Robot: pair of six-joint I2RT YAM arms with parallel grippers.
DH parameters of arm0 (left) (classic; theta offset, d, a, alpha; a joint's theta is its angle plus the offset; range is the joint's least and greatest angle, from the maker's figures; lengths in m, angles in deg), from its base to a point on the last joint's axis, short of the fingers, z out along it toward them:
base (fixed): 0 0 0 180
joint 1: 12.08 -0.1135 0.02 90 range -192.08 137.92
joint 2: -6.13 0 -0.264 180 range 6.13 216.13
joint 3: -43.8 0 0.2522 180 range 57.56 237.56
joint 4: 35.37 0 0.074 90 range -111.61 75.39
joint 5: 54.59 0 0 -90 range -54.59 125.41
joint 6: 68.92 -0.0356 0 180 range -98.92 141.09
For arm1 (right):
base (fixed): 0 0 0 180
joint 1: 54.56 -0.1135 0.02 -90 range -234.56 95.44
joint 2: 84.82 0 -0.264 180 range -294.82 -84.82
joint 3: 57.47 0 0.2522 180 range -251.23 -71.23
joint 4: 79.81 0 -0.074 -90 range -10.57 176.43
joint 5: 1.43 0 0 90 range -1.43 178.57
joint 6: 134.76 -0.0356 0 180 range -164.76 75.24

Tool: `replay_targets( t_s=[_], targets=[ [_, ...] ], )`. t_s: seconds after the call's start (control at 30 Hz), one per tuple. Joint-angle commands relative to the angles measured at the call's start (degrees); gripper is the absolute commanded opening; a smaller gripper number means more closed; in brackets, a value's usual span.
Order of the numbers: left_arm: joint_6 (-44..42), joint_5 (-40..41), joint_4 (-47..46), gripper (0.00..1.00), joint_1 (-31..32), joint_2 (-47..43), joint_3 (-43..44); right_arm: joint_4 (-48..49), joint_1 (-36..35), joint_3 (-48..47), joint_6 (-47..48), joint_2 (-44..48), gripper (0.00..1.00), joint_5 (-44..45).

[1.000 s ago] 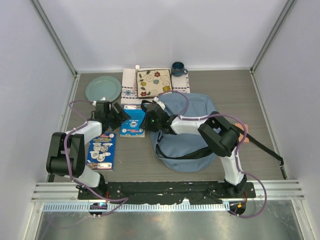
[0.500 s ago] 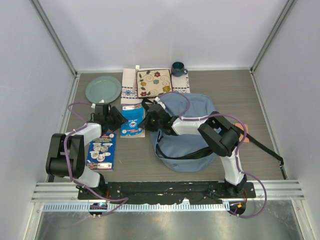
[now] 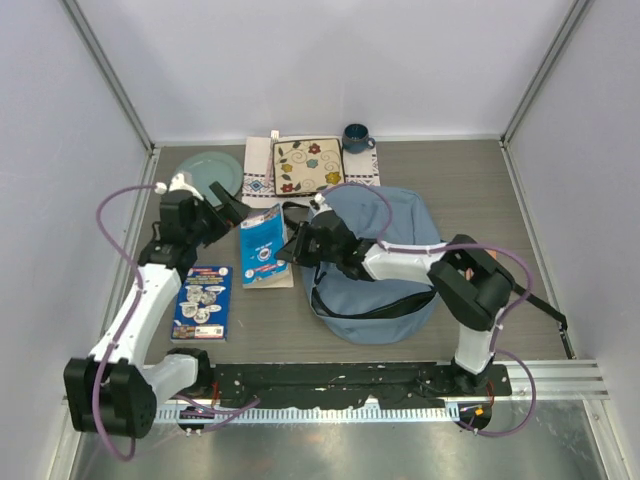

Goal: Pack the student bag
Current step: Pick up the book from the center of the board.

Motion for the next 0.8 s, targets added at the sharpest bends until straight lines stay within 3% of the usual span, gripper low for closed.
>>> replay_targets(
  t_s=[0.0, 0.23, 0.47, 0.57, 0.77],
  targets=[
    [-3.18, 0.85, 6.63, 1.00, -1.87, -4.55, 7.08, 12.59, -0.28, 3.09, 1.37, 13.01, 0.01, -3.45],
    [0.41, -7.84, 4.46, 0.99, -2.39, -10.16, 8.32, 13.38, 0.16, 9.87, 0.84, 25.23, 0.01, -4.51],
    [2.08, -23.57, -0.11, 0.99, -2.66, -12.28, 11.39, 12.33, 0.87, 14.53, 1.63, 37.10, 0.01, -4.60],
    [3.31, -26.92, -3.80, 1.00, -2.66, -12.64, 10.25, 11.98, 0.95, 16.73, 1.80, 41.50, 0.01, -3.63],
    [10.25, -35.53, -20.82, 0.99, -2.66, -11.76, 5.95, 10.84, 1.04, 18.31, 2.60, 46.79, 0.01, -4.33]
  ],
)
